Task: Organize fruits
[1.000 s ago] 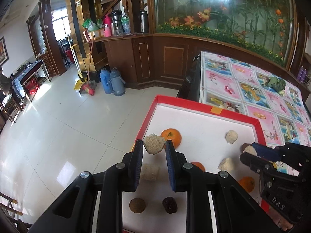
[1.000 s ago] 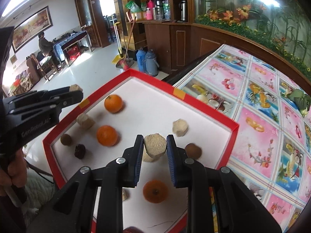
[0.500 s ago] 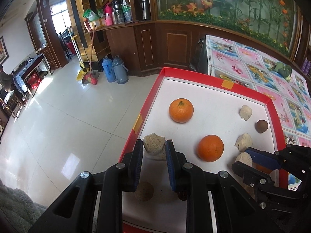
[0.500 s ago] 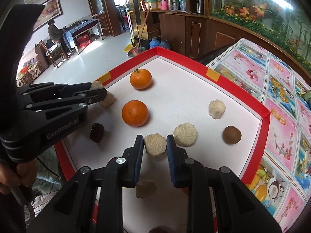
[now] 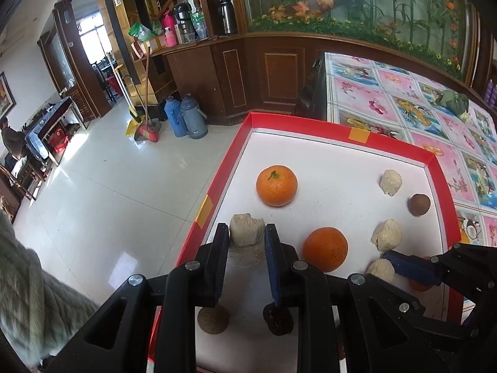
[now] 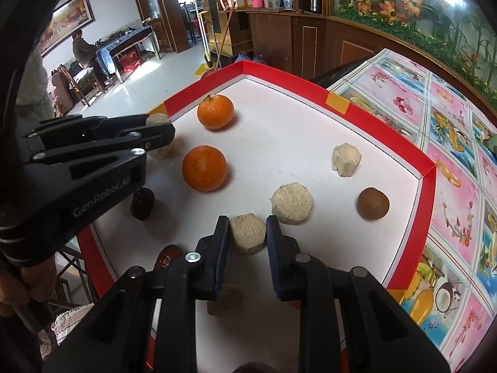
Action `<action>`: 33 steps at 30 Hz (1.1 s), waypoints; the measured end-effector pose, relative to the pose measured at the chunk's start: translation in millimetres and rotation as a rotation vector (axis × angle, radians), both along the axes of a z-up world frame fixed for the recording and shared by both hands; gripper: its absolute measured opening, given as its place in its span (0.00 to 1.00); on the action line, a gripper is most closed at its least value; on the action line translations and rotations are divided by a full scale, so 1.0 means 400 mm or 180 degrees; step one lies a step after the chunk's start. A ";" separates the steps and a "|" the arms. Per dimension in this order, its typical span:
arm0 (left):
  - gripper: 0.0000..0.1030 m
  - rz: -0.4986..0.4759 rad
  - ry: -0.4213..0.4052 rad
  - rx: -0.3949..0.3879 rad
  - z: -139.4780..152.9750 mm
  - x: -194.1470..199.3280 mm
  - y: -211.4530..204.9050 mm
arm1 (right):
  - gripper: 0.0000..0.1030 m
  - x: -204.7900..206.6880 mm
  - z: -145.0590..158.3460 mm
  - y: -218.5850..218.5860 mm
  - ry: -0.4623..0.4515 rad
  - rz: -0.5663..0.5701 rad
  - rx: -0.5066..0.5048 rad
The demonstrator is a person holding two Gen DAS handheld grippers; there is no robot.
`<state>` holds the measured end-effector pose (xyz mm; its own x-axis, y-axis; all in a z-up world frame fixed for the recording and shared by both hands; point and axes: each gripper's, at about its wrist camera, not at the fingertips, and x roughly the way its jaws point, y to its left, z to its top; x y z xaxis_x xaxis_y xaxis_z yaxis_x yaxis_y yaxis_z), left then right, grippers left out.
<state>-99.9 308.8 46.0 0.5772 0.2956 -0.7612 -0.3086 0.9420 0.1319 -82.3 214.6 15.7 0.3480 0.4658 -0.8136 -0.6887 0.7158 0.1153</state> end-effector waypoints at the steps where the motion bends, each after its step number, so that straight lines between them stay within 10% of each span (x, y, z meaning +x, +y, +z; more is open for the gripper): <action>1: 0.22 0.0008 -0.0001 0.0010 0.001 0.002 -0.001 | 0.26 0.000 0.000 -0.002 0.0002 -0.0002 0.0004; 27: 0.78 0.0219 -0.0589 0.0289 0.156 -0.125 -0.107 | 0.27 -0.067 0.155 -0.160 -0.0436 -0.0294 0.0378; 33: 0.86 0.0243 -0.0809 0.0346 0.209 -0.195 -0.146 | 0.61 -0.127 0.230 -0.210 -0.0859 -0.0508 0.0533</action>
<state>-177.7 250.4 129.6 0.7183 0.4176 -0.5564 -0.4142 0.8993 0.1403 -132.9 130.7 107.6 0.6192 0.5074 -0.5993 -0.5913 0.8035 0.0694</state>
